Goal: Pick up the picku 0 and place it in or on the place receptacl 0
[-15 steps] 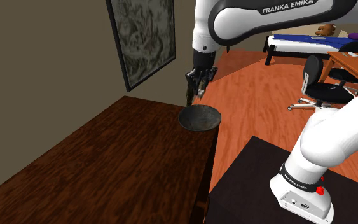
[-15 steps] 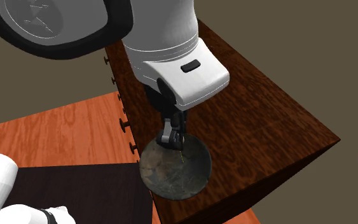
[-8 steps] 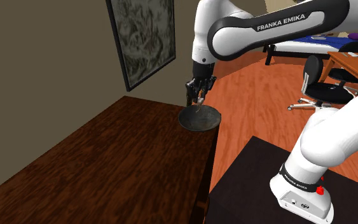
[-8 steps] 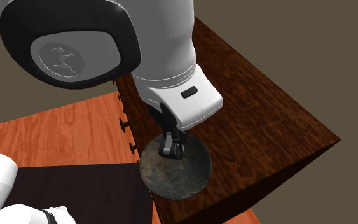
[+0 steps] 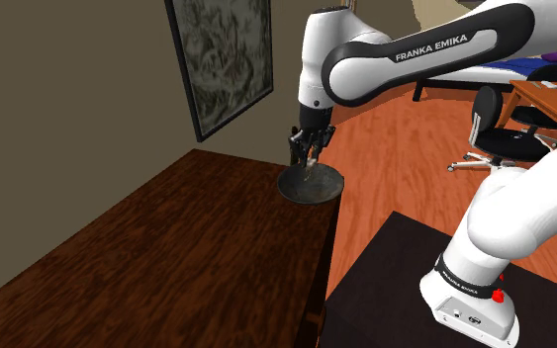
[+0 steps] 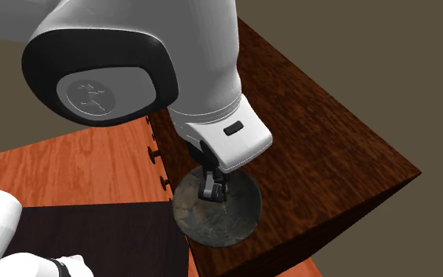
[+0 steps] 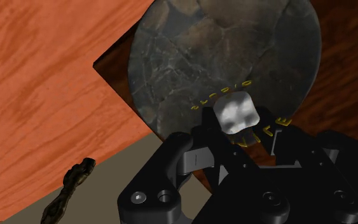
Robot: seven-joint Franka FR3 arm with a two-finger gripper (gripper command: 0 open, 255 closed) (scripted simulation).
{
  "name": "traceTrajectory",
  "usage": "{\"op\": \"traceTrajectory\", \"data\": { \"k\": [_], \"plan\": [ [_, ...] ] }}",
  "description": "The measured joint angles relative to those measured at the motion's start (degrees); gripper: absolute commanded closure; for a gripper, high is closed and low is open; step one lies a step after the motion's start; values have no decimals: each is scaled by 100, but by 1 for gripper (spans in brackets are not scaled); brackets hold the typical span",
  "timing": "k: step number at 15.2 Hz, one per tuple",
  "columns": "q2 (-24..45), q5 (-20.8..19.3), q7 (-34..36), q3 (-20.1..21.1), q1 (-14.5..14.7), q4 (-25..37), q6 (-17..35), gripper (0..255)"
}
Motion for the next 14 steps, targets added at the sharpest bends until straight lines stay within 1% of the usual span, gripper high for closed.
{"op": "traceTrajectory", "data": {
  "k": [1, 2, 8, 12, 14],
  "plan": [
    [-1, 0, -1, 0, 0, -2, 2, 255],
    [-1, 0, -1, -1, 0, -4, 3, 0],
    [-2, 0, -1, -1, 0, -5, 3, 0],
    [-118, 0, -4, -40, 7, 486, -593, 0],
    [-135, -6, -19, -59, 2, 581, -708, 0]
  ]
}}
